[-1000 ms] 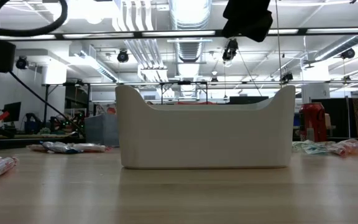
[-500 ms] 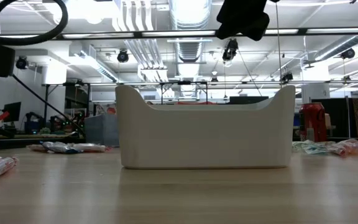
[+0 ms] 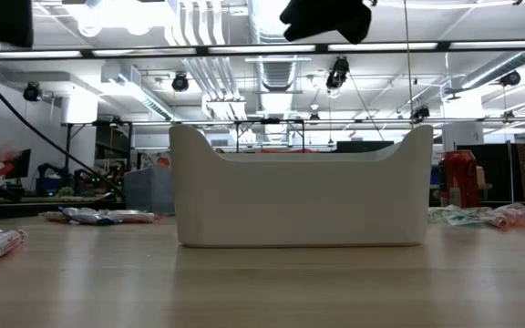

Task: Sort candy
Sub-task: Put the white candy into the green bin

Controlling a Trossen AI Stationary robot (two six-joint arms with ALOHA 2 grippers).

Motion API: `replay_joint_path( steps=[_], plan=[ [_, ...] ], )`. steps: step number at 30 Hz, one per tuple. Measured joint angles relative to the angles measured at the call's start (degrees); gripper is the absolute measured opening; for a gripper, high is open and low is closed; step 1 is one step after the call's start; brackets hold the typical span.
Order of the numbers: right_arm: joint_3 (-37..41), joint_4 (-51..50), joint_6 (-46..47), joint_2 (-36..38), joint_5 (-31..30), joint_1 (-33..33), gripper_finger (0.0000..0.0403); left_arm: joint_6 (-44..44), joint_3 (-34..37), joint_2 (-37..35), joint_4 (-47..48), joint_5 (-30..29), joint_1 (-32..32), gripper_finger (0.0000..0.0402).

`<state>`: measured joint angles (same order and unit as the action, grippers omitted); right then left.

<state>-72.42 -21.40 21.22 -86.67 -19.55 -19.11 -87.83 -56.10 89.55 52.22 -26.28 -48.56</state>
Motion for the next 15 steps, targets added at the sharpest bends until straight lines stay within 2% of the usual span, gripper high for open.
replay_joint_path(
  steps=[5, 12, 15],
  plan=[
    [1.0, 6.76, -4.62, 0.0, -0.22, 0.02, 0.0123, 11.62, 0.0, -6.08, -2.86, -9.7, 0.0, 0.001],
    [4.11, 23.63, -15.35, 0.0, -1.55, 0.02, 0.0125, 34.06, 0.0, -12.7, -11.29, -20.5, 0.07, 0.0012],
    [6.88, 31.97, -19.93, 0.0, -1.4, 0.32, 0.0125, 38.0, 0.0, -15.0, -12.67, -24.1, 0.31, 0.0012]
  ],
)
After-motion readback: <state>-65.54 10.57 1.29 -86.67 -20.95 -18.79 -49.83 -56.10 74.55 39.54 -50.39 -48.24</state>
